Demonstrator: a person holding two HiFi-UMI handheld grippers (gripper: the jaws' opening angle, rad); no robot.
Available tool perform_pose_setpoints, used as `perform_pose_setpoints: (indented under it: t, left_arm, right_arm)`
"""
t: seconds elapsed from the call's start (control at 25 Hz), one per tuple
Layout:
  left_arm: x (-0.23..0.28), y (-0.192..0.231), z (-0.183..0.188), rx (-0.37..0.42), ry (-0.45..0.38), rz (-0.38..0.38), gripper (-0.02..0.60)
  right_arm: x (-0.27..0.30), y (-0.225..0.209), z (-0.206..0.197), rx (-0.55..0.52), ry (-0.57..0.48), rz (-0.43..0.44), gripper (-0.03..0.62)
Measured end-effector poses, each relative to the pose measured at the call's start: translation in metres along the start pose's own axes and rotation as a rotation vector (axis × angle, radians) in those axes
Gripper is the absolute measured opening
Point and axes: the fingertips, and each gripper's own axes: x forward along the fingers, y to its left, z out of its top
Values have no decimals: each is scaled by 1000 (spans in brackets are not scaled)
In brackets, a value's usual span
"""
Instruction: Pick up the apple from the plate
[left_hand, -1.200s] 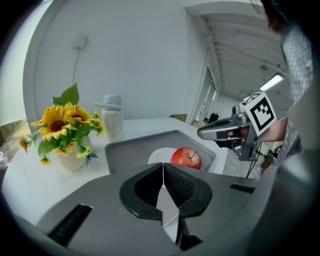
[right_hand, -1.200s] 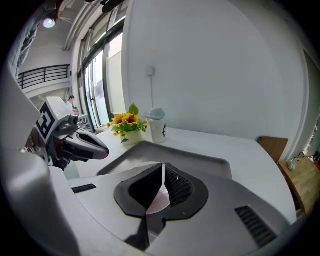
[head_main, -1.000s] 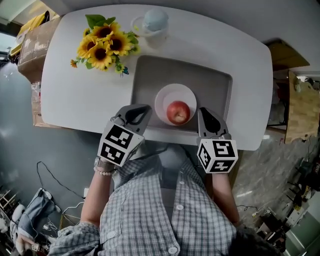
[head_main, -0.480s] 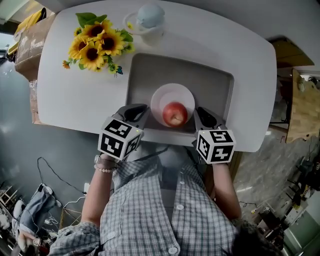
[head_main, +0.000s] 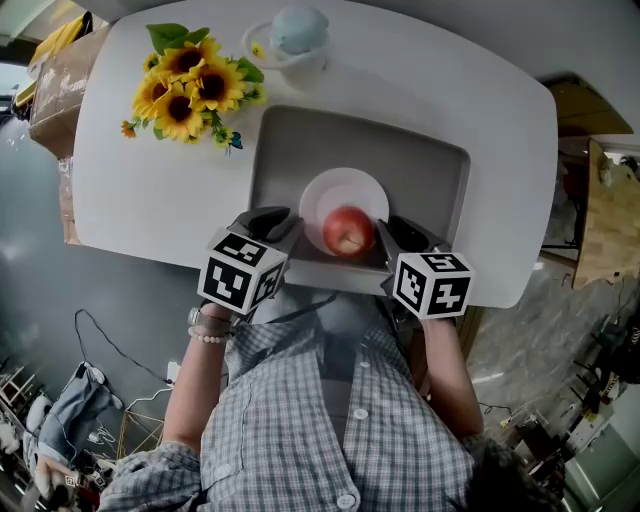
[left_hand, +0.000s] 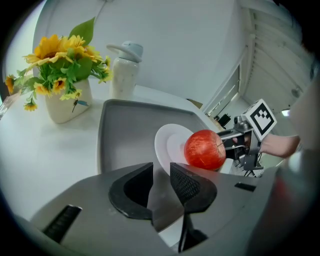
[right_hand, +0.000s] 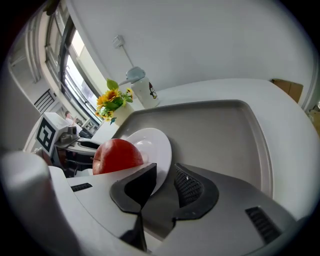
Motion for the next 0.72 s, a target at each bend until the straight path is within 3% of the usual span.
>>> perform_pose_setpoints:
  t: [0.24, 0.64, 0.72]
  left_arm:
    - [7, 1, 0, -35, 55, 14, 89]
    - [13, 1, -2, -222, 82, -1, 87]
    - [13, 1, -2, -231, 82, 0, 87]
  right_arm:
    - [4, 3, -2, 21, 19, 27, 86]
    - [6, 3, -3, 38, 59, 21, 86]
    - [6, 2, -3, 47, 68, 30, 86]
